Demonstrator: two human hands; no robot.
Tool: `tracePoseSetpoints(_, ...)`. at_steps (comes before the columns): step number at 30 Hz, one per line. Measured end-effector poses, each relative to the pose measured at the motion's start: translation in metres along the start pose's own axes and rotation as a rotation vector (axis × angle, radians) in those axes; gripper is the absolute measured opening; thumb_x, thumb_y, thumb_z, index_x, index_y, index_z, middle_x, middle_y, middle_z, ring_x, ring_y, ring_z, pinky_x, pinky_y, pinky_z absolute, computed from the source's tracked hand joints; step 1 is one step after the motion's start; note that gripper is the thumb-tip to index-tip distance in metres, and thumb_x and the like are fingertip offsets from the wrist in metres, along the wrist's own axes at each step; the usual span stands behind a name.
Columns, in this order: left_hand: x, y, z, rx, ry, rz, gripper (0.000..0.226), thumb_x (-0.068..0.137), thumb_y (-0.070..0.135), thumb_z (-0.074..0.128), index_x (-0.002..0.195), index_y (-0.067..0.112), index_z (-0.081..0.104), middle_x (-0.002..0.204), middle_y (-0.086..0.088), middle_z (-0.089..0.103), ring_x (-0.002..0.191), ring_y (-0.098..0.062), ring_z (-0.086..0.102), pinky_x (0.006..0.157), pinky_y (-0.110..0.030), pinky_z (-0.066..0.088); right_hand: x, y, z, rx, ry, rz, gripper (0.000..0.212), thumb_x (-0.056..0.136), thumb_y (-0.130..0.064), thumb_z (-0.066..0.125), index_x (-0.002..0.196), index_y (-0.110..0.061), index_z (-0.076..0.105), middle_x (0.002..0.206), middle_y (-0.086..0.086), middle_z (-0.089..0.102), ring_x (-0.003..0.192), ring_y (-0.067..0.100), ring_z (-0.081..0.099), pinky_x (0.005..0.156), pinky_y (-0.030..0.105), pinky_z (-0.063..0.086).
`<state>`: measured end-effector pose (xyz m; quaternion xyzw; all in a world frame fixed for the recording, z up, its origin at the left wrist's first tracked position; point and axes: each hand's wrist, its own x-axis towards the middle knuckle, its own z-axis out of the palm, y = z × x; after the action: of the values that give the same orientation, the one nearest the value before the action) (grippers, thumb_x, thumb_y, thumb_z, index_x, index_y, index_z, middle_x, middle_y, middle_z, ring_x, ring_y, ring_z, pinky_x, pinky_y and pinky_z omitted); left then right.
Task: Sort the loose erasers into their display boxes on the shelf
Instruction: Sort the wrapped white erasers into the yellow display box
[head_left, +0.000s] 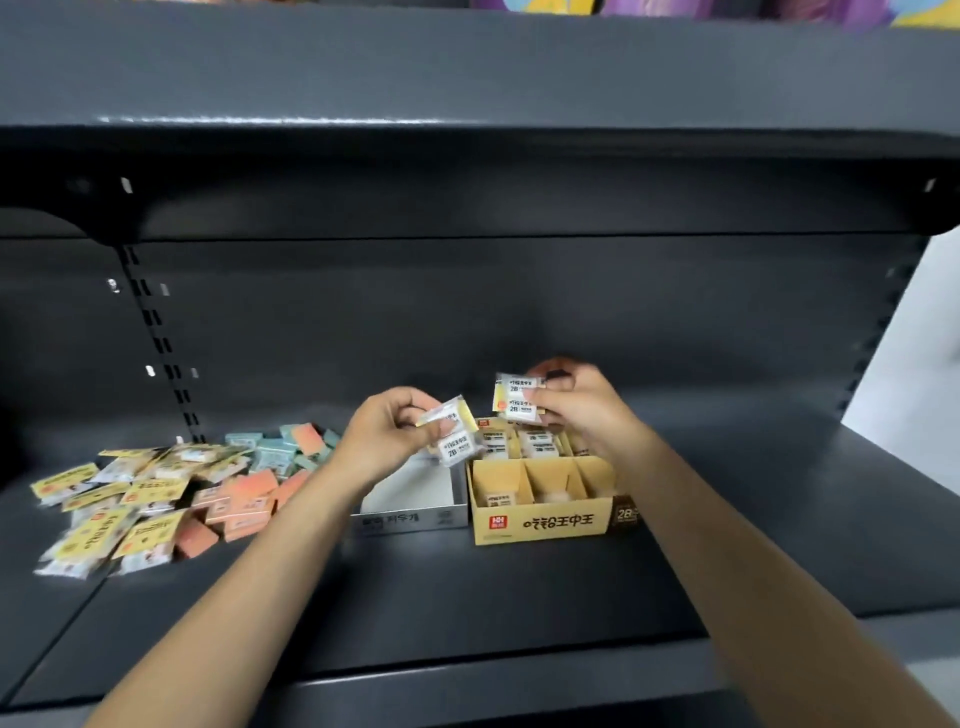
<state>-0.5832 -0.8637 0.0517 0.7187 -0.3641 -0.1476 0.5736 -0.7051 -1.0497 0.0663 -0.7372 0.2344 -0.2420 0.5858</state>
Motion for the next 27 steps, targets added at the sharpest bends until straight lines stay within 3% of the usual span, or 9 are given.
tracePoseSetpoints(5, 0.002, 0.001, 0.028, 0.118, -0.087, -0.045, 0.008, 0.077, 0.010, 0.073, 0.082, 0.009, 0.068, 0.077, -0.003, 0.064, 0.065, -0.008, 0.055, 0.052, -0.009, 0.044, 0.000, 0.011, -0.032, -0.003, 0.019, 0.024, 0.027, 0.086, 0.003, 0.061, 0.105, -0.016, 0.060, 0.092, 0.005, 0.068, 0.089, 0.019, 0.068, 0.080, 0.035, 0.058)
tracePoseSetpoints(10, 0.005, -0.004, 0.037, 0.191, -0.131, -0.033, 0.005, 0.074, 0.021, 0.076, 0.077, 0.020, 0.073, 0.091, -0.015, 0.070, 0.075, -0.013, 0.060, 0.077, -0.029, 0.047, 0.005, 0.024, -0.056, -0.064, 0.133, 0.026, 0.031, 0.084, 0.009, 0.057, 0.104, -0.014, 0.060, 0.099, 0.008, 0.067, 0.088, 0.017, 0.066, 0.071, 0.030, 0.057)
tracePoseSetpoints(15, 0.004, -0.008, 0.045, 0.322, -0.099, -0.005, 0.008, 0.074, 0.022, 0.077, 0.071, 0.027, 0.071, 0.087, -0.002, 0.072, 0.080, -0.008, 0.063, 0.078, -0.022, 0.045, 0.010, 0.035, -0.067, -0.225, 0.119, -0.002, 0.028, 0.081, 0.011, 0.058, 0.089, -0.016, 0.062, 0.090, 0.006, 0.065, 0.089, 0.022, 0.066, 0.074, 0.037, 0.057)
tracePoseSetpoints(19, 0.001, -0.012, 0.047, 0.537, -0.166, -0.004, 0.007, 0.077, 0.023, 0.073, 0.070, 0.024, 0.073, 0.078, 0.014, 0.069, 0.089, -0.005, 0.062, 0.089, -0.027, 0.047, 0.012, 0.041, -0.066, -0.469, 0.032, -0.045, 0.017, 0.080, 0.002, 0.064, 0.082, -0.015, 0.069, 0.086, -0.005, 0.063, 0.084, 0.010, 0.059, 0.067, 0.022, 0.048)
tracePoseSetpoints(23, -0.001, -0.007, 0.050, 0.725, -0.141, 0.057, 0.008, 0.077, 0.021, 0.070, 0.076, 0.026, 0.075, 0.071, 0.024, 0.058, 0.100, -0.015, 0.054, 0.091, -0.030, 0.044, 0.014, 0.043, -0.062, -0.751, 0.013, -0.114, 0.010, 0.083, -0.009, 0.067, 0.085, -0.013, 0.075, 0.086, -0.009, 0.060, 0.085, 0.005, 0.054, 0.075, 0.022, 0.040)
tracePoseSetpoints(27, -0.003, -0.010, 0.059, 0.687, -0.124, 0.049, 0.022, 0.074, 0.008, 0.066, 0.070, 0.029, 0.069, 0.066, 0.017, 0.065, 0.080, -0.011, 0.061, 0.084, -0.029, 0.050, 0.017, 0.046, -0.060, -0.802, 0.065, -0.101, 0.012, 0.081, -0.009, 0.069, 0.076, -0.019, 0.074, 0.087, -0.008, 0.068, 0.083, 0.007, 0.061, 0.076, 0.026, 0.051)
